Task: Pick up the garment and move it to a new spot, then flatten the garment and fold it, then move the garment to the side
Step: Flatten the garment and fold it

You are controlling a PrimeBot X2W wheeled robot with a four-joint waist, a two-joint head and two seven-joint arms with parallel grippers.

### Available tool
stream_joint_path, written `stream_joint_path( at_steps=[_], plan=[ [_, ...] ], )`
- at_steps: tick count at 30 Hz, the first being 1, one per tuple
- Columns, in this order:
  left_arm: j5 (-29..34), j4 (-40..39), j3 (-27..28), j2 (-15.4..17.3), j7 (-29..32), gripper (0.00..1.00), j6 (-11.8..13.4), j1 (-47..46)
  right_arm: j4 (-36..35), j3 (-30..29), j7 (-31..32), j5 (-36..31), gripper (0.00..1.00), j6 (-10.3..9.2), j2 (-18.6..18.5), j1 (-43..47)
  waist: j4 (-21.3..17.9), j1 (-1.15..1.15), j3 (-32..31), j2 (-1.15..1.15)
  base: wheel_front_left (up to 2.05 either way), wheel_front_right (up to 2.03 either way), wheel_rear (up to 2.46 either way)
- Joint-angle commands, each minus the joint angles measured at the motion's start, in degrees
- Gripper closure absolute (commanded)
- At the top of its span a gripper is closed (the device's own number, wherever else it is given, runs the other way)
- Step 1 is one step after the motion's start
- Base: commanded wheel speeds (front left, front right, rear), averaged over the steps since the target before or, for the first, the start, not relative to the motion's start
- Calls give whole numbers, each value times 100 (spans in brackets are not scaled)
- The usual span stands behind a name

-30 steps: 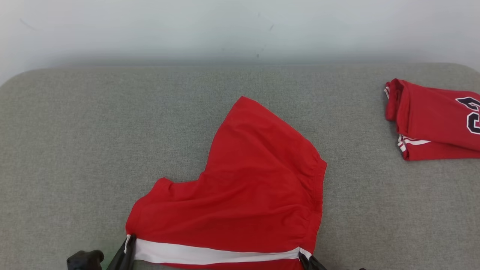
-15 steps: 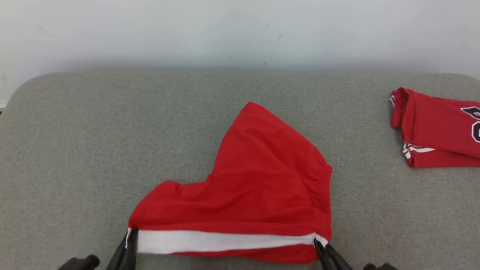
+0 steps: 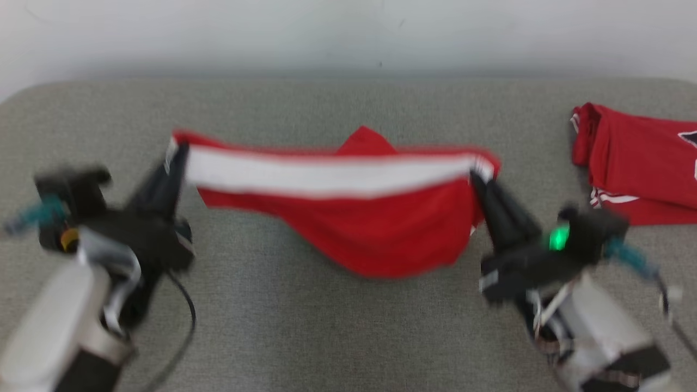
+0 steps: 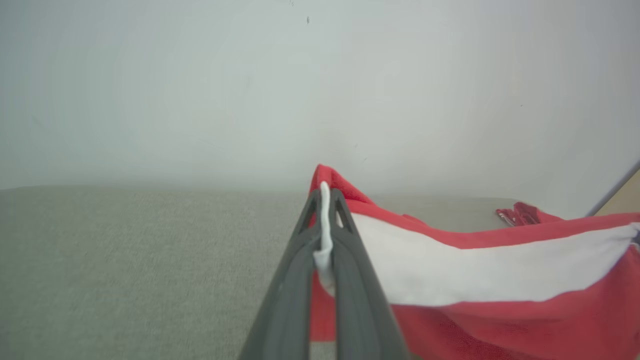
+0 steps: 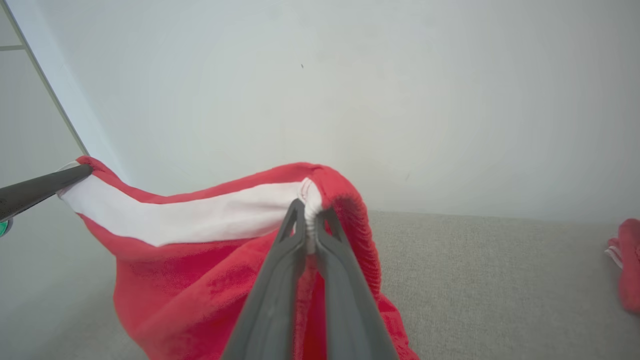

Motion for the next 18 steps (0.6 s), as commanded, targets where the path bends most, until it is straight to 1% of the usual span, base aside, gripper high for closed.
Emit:
stream_joint_path(
  at_steps=[1,4,6,8,9,13,15,16,18],
  plan=[
    [-244,109,33,12,205,100,8,-376,82,49,70,138,100,-10,-48,-405,-82,-1,340,0,0,0,0],
    [-662,499,232,-4,636,100,8,-1452,428,54,355,570,100,-10,-131,-1583,-94,-1,717,0,0,0,0],
    [-693,789,288,13,827,100,25,-2186,680,-1,548,914,100,-10,-85,-2388,-105,-1,990,0,0,0,0],
    [-715,1121,326,-58,966,100,53,-2917,946,-23,729,1118,100,-10,-107,-3200,-100,-1,1266,0,0,0,0],
    [-715,1121,326,-58,966,100,53,-2917,946,-23,729,1118,100,-10,-107,-3200,-100,-1,1266,0,0,0,0],
    [-553,1745,296,-184,1074,100,82,-4242,1593,1,983,1318,100,-10,-68,-4677,-107,-1,1765,0,0,0,0],
    [-554,2049,343,-267,1005,100,93,-4819,1929,-37,993,1362,100,-10,-17,-5294,-114,-1,1965,0,0,0,0],
    [-525,2370,357,-371,925,100,90,-5350,2250,-9,1012,1366,100,-10,7,-5851,-105,-1,2133,0,0,0,0],
    [-533,2669,395,-463,822,100,85,-5815,2543,88,1002,1305,100,-10,20,-6306,-113,-1,2252,0,0,0,0]
  ],
)
